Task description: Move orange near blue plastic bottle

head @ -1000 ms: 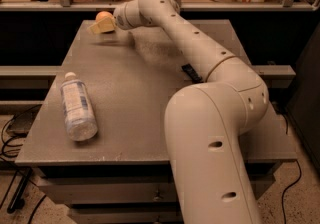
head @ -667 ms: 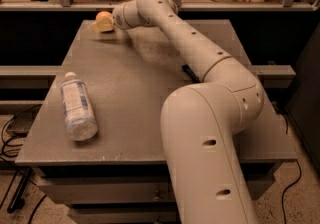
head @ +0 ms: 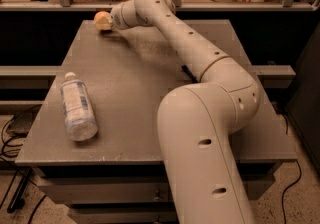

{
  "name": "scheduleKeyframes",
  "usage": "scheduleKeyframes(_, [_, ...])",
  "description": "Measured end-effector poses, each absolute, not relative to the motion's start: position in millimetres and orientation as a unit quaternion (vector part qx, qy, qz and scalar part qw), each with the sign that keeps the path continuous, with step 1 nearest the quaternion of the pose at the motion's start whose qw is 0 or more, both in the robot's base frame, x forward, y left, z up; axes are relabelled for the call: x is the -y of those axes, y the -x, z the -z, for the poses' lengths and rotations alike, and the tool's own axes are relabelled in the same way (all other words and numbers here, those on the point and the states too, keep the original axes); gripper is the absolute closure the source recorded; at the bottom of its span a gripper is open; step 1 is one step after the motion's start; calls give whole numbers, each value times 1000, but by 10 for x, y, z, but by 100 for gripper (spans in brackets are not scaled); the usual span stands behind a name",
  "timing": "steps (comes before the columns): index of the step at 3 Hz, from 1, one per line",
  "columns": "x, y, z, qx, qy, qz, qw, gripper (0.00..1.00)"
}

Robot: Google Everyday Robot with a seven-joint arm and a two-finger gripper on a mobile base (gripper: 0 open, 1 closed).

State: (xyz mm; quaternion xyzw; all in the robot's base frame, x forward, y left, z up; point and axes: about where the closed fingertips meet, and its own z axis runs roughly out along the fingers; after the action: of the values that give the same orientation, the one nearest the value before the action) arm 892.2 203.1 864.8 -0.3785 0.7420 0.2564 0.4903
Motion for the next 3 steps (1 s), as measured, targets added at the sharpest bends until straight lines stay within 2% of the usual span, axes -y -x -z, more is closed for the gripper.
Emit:
scheduleKeyframes(1, [-1956,-8803,-8832,-737,397,-250,487,88])
scheduleKeyframes(2, [-1787,-8463,-9148,-722,429,-259,478,100])
scheduleKeyframes(3, [-1612,-7993,-9384,-713,464,-260,456,100])
